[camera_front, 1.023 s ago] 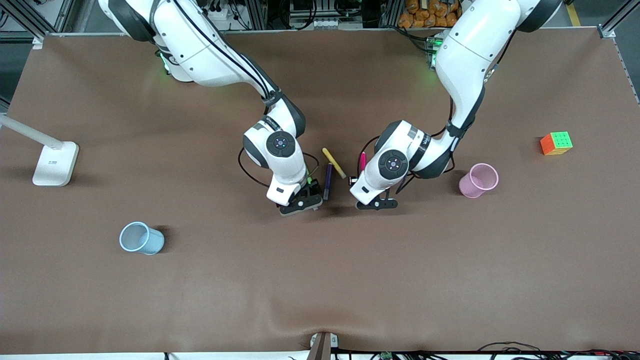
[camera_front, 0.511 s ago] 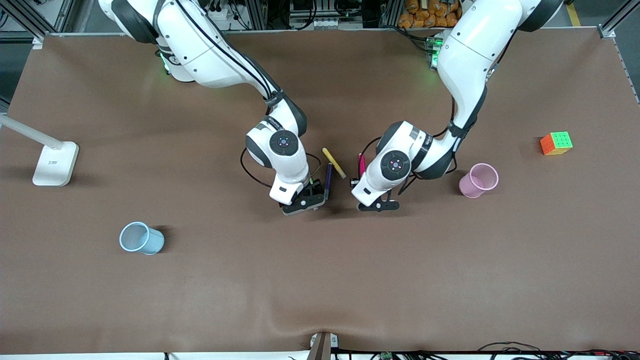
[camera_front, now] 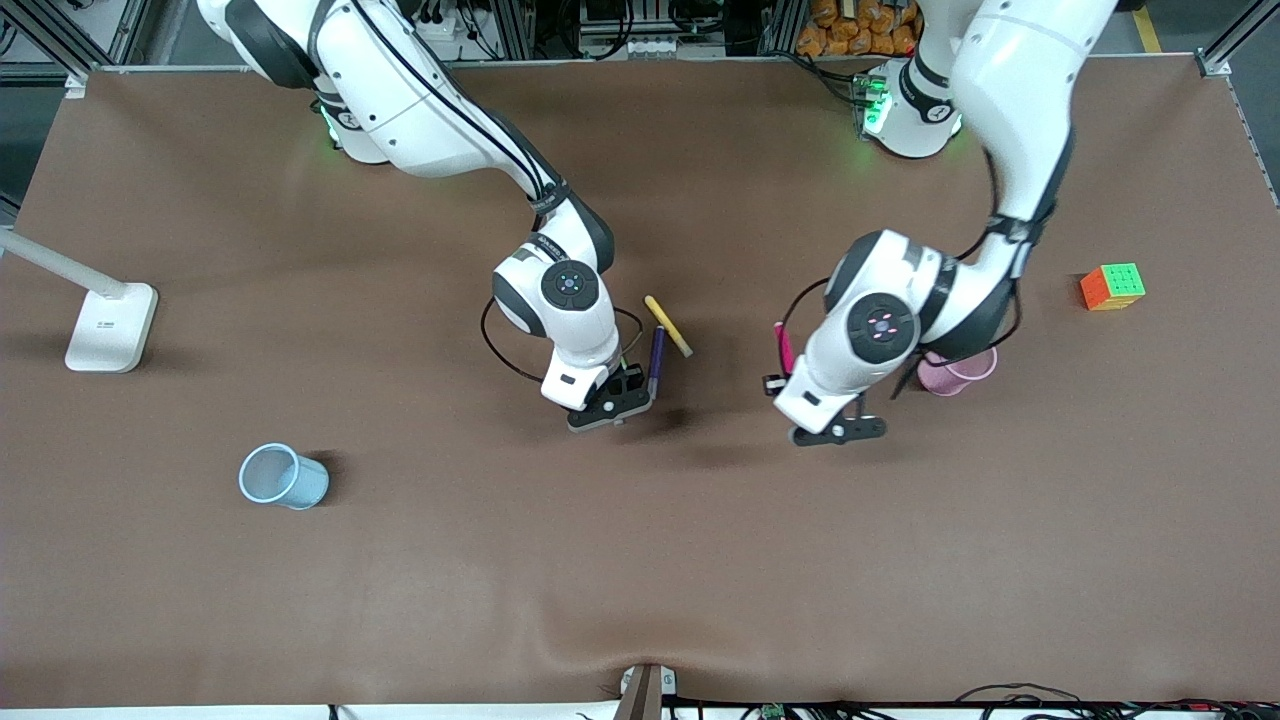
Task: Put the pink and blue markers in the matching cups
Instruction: 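Close the left gripper on pink while the right gripper grasps blue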
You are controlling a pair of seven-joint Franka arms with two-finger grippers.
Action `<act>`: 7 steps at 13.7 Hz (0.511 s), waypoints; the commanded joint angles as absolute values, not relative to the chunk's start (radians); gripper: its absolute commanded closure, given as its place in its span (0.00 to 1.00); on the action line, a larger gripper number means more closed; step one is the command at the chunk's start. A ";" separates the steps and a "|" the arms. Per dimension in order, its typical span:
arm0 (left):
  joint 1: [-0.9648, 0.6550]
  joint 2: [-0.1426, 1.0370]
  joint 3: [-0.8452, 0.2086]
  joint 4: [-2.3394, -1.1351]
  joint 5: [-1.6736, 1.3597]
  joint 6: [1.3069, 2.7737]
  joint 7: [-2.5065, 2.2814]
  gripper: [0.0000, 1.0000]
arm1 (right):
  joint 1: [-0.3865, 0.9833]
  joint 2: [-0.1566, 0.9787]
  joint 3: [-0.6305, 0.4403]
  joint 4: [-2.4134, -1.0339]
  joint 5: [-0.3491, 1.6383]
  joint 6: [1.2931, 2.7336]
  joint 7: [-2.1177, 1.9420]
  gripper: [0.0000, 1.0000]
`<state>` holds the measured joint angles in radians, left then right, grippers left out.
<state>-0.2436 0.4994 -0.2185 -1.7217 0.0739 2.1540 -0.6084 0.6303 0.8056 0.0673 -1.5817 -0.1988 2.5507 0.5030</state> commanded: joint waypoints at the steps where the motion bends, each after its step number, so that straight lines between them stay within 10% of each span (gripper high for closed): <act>1: -0.190 0.427 -0.222 -1.729 0.129 2.114 -0.572 1.00 | 0.621 0.822 0.064 -1.560 -0.225 2.553 0.534 0.91; 7: -0.117 0.324 -0.222 -1.753 0.254 2.071 -0.522 1.00 | 0.529 0.782 0.066 -1.559 -0.218 2.517 0.399 1.00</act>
